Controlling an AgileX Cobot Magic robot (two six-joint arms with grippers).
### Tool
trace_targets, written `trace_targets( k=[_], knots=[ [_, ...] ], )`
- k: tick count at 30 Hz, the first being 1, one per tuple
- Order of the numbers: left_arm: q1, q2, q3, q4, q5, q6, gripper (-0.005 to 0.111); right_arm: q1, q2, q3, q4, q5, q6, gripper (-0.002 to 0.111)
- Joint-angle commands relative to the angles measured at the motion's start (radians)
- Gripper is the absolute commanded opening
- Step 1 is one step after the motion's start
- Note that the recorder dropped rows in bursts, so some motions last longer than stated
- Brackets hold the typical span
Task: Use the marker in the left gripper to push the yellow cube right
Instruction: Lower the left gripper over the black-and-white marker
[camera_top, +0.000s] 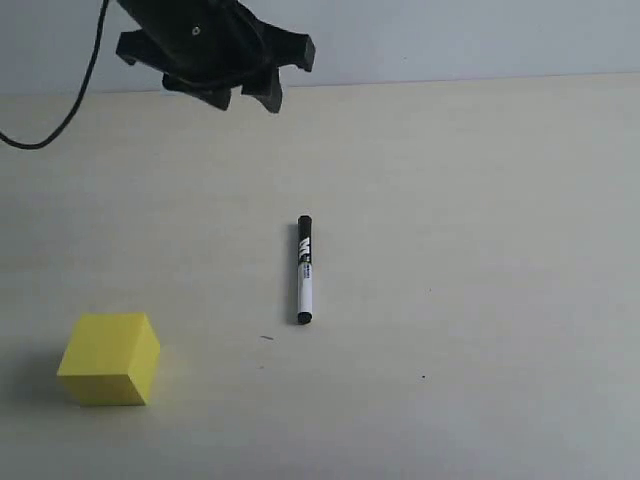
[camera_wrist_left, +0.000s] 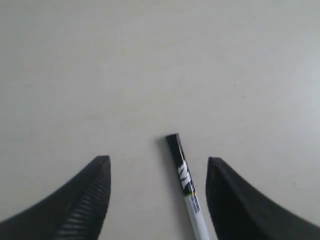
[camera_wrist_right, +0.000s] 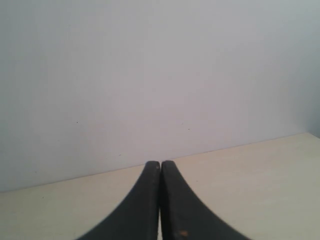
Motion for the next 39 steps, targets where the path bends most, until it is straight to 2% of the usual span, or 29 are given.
trace_targets(
  k=[1,6,21,39],
  knots=[
    [-0.045,0.107,-0.106,-0.005,0.128,-0.055,0.058,-0.005,-0.006,0.004,0.002,0.000,0.000,0.000],
    [-0.081,0.208,-0.174,-0.005,0.182,-0.089,0.058,-0.005,-0.006,0.004,0.002,0.000,0.000,0.000],
    [-0.084,0.360,-0.169,-0.105,0.247,-0.111,0.058,-0.005,-0.006,0.004,0.002,0.000,0.000,0.000],
    [-0.084,0.417,-0.169,-0.153,0.255,-0.109,0.058,-0.005,-0.006,0.004,0.002,0.000,0.000,0.000]
  ],
)
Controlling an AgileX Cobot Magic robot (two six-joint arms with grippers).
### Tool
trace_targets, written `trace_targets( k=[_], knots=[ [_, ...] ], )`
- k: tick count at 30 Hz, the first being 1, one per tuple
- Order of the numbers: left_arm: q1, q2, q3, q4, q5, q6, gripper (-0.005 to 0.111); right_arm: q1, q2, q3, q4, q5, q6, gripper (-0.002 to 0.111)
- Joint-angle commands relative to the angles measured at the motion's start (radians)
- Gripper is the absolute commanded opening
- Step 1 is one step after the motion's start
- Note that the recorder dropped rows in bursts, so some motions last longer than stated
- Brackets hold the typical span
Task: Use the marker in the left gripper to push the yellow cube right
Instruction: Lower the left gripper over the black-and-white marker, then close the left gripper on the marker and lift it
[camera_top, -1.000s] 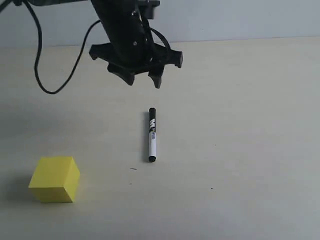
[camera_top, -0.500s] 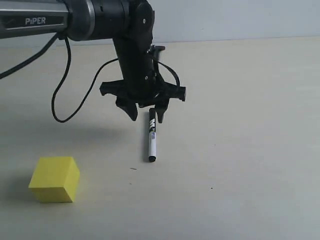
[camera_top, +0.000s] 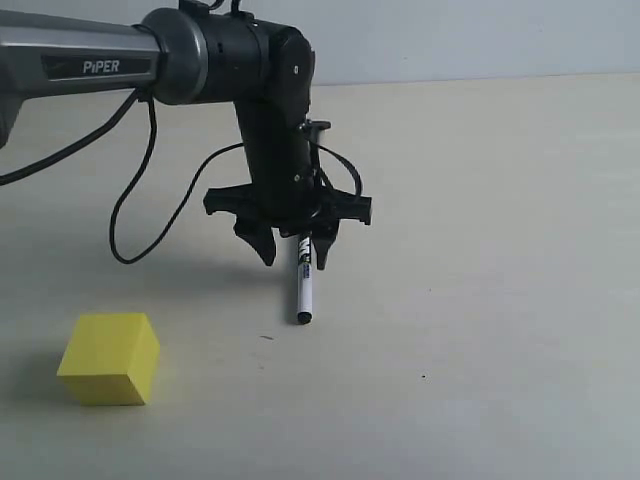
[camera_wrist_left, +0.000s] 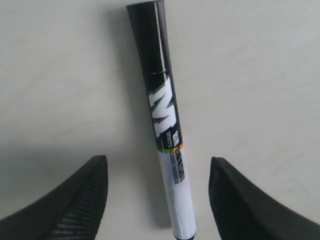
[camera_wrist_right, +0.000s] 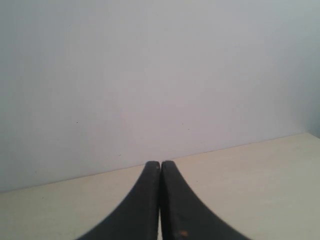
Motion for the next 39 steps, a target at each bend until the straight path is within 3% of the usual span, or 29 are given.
trace_targets(
  k=[1,39],
  knots=[
    [-0.004,0.013,-0.003,-0.019,0.003,-0.002,0.058,-0.005,-0.006,0.004,0.002,0.000,0.000,0.000],
    [-0.004,0.024,-0.003,-0.020,-0.031,0.001,0.058,-0.005,-0.006,0.004,0.002,0.000,0.000,0.000]
  ],
)
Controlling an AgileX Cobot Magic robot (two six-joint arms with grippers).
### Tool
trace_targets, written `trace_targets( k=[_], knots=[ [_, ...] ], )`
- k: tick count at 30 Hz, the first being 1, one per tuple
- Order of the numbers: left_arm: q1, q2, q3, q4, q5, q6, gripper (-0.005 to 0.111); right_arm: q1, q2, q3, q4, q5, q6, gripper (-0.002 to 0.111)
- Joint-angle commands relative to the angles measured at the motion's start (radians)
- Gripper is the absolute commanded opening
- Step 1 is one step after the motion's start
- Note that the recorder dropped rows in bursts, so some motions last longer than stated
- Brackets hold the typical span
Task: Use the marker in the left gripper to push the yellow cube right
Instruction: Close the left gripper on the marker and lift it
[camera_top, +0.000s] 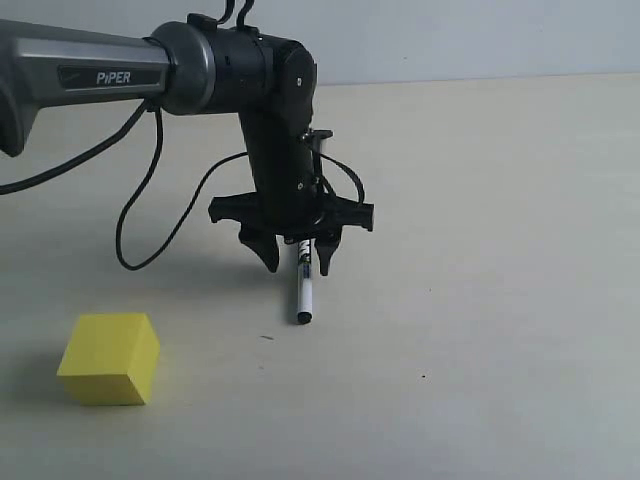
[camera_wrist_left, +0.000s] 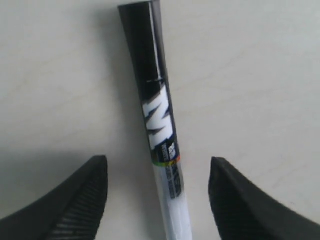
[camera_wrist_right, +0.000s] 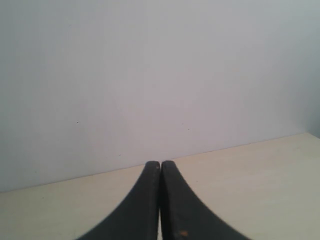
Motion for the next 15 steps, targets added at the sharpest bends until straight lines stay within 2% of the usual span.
trace_targets(
  k=[1,15],
  knots=[
    [-0.004,-0.001,-0.003,-0.004,-0.009,0.001,0.058,-0.005,-0.006,0.004,0.002,0.000,0.000,0.000],
    [-0.004,-0.001,-0.003,-0.004,0.019,0.003,0.058,-0.005,-0.006,0.004,0.002,0.000,0.000,0.000]
  ],
)
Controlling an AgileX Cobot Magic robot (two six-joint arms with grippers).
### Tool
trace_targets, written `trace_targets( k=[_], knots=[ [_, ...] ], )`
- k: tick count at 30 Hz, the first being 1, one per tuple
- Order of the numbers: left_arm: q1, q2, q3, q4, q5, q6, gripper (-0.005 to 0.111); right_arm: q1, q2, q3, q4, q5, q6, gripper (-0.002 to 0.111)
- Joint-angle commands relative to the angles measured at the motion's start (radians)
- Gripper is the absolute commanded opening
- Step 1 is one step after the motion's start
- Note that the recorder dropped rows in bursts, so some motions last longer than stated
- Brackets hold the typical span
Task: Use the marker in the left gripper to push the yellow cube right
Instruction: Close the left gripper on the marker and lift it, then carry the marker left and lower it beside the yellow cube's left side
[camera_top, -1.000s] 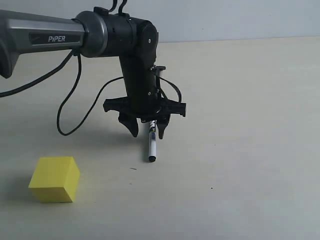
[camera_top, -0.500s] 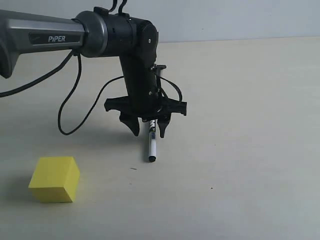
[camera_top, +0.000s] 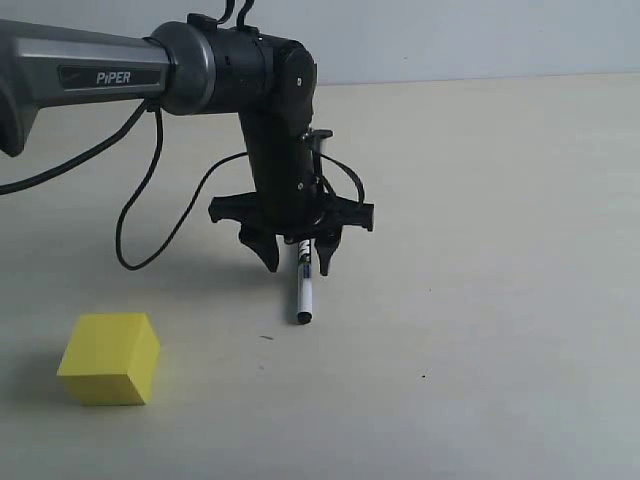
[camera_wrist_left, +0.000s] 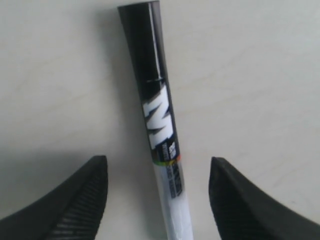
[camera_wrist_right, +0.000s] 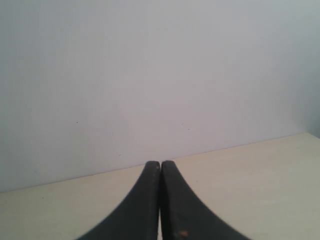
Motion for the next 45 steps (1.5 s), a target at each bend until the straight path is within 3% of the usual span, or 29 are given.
trace_targets(
  k=[1,19,27,29,35,39,45],
  knots=[
    [-0.004,-0.001,-0.003,-0.002,0.018,0.001,0.058,-0.005,-0.006,0.004,0.002,0.000,0.000,0.000],
    [-0.004,0.015,-0.003,-0.001,-0.005,0.005,0.056,-0.005,-0.006,0.004,0.002,0.000,0.000,0.000],
    [-0.004,0.015,-0.003,-0.001,-0.008,0.053,0.004,-0.005,-0.006,0.004,0.002,0.000,0.000,0.000],
    [-0.004,0.015,-0.003,-0.003,0.001,0.080,0.000,-0.005,-0.006,0.004,0.002,0.000,0.000,0.000],
    [-0.004,-0.034,-0.070,-0.011,0.107,0.287,0.000,-0.005,-0.006,0.004,0.002,0.000,0.000,0.000],
    [-0.002,-0.117,-0.146,0.064,0.116,0.388,0.000,-0.005,-0.006,0.004,0.002,0.000,0.000,0.000],
    [-0.002,-0.296,-0.113,0.134,0.116,0.688,0.000,-0.005,-0.006,0.004,0.002,0.000,0.000,0.000]
  ],
)
